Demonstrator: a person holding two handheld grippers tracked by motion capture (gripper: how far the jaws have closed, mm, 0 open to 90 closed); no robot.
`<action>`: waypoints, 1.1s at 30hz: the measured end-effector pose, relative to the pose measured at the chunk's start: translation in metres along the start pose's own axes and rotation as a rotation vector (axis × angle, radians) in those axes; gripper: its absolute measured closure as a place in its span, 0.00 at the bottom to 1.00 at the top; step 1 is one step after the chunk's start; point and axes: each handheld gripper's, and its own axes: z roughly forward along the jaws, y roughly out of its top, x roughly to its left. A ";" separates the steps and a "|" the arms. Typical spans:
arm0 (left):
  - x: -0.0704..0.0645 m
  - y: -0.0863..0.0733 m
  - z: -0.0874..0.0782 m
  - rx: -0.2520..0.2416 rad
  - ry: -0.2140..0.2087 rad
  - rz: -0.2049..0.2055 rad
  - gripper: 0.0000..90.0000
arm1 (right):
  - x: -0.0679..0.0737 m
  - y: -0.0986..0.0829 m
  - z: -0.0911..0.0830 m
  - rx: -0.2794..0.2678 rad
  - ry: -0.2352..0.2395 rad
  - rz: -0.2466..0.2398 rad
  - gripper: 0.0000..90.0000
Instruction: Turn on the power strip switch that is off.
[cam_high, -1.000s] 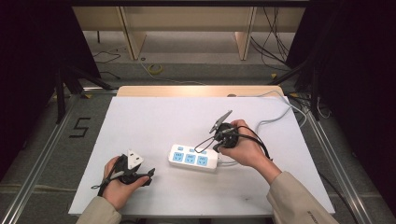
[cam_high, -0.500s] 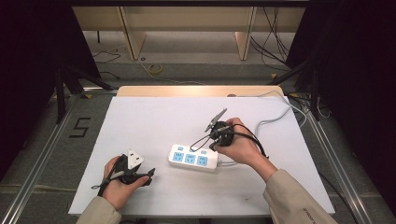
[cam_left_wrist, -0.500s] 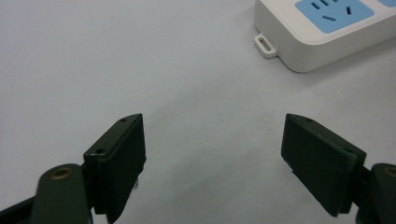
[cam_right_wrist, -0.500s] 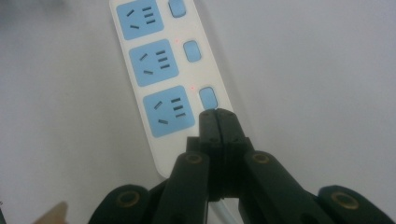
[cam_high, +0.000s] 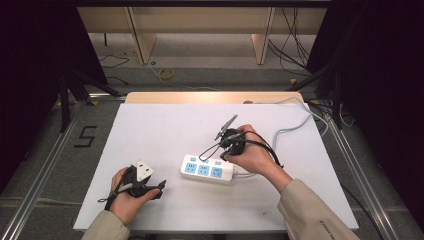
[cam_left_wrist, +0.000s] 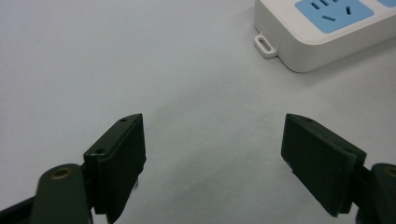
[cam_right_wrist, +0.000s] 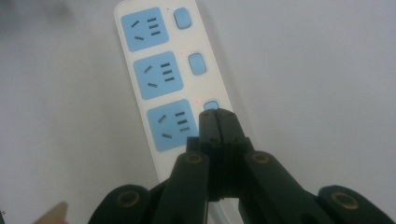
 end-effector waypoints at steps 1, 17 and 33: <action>0.000 0.000 0.000 -0.001 -0.001 0.000 0.24 | 0.000 0.000 0.001 -0.001 0.001 -0.007 1.00; 0.000 0.000 0.000 0.000 -0.001 0.000 0.24 | 0.003 0.012 0.005 0.007 0.009 -0.019 1.00; 0.001 0.000 0.000 0.001 -0.002 -0.001 0.24 | 0.007 0.027 0.012 0.016 0.022 -0.052 1.00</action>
